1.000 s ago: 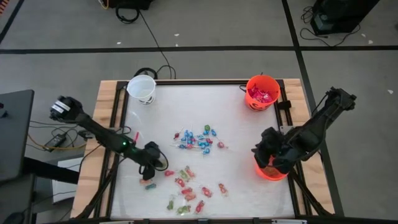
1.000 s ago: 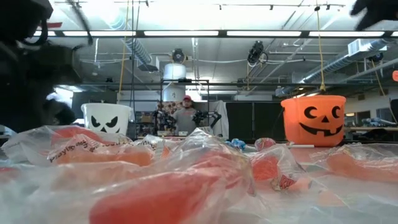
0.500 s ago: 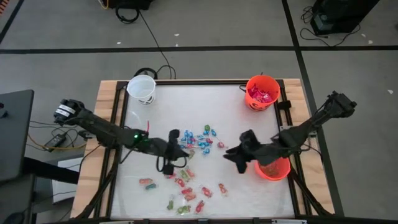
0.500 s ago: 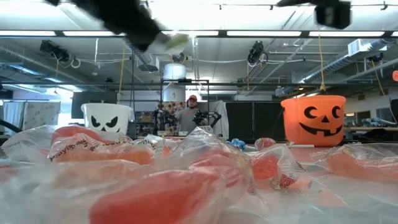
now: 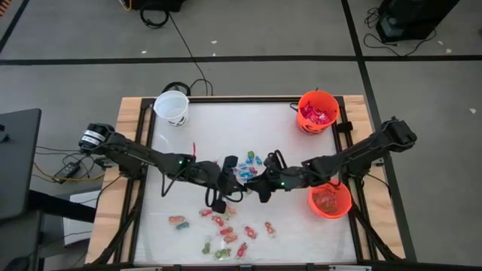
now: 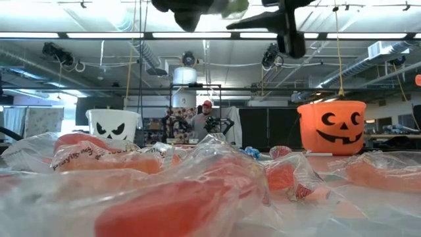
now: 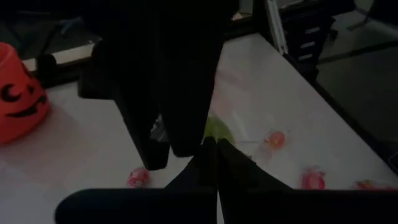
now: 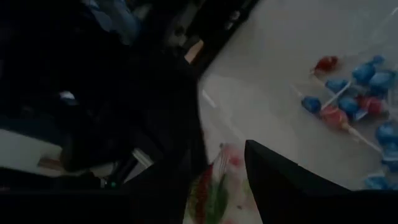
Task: Sort candy by brand, put in halloween buckets
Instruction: Put the green gummy into the bottom orange bucket
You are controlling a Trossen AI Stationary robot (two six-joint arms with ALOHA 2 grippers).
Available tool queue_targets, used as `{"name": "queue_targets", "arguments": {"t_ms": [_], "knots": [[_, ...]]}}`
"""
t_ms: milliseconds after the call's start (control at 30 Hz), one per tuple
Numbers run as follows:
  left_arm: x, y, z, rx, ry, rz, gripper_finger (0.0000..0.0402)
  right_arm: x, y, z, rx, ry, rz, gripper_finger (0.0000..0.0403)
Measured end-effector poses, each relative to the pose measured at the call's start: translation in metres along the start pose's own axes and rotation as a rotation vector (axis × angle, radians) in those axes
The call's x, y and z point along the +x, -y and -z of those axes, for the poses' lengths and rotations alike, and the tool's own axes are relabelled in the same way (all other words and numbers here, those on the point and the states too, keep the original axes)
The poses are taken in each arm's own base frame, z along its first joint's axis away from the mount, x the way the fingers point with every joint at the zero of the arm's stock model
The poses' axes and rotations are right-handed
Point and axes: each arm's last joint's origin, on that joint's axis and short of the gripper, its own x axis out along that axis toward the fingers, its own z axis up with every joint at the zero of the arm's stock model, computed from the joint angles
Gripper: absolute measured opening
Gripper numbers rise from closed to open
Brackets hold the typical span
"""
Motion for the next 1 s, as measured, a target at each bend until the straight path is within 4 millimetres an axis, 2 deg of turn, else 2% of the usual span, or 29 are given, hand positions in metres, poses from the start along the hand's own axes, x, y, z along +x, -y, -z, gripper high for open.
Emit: {"name": "queue_targets", "arguments": {"t_ms": [100,333,500,700,833,1000], "knots": [[-0.002,0.0,-0.001,0.0,-0.003,-0.001,0.0002,0.001,0.001,0.002,-0.004,-0.014,-0.001,0.0128],[-0.006,-0.002,0.0,-0.029,-0.03,-0.02,0.0003,-0.008,-0.004,-0.004,-0.08,-0.011,-0.022,0.0014],[-0.006,-0.006,-0.002,-0.157,-0.013,-0.114,0.002,-0.017,-0.004,-0.008,-0.1,0.006,0.019,0.0006],[-0.007,-0.019,0.014,-0.33,-0.145,-0.121,0.0098,-0.037,0.005,-0.011,-0.091,-0.036,0.153,0.0004],[-0.014,-0.019,0.026,-0.368,-0.299,0.003,0.0139,-0.066,0.009,-0.011,-0.055,-0.089,0.238,0.0002],[-0.026,-0.013,0.036,-0.399,-0.41,0.0,0.0147,-0.112,0.014,-0.003,-0.01,-0.193,0.332,0.0002]]}}
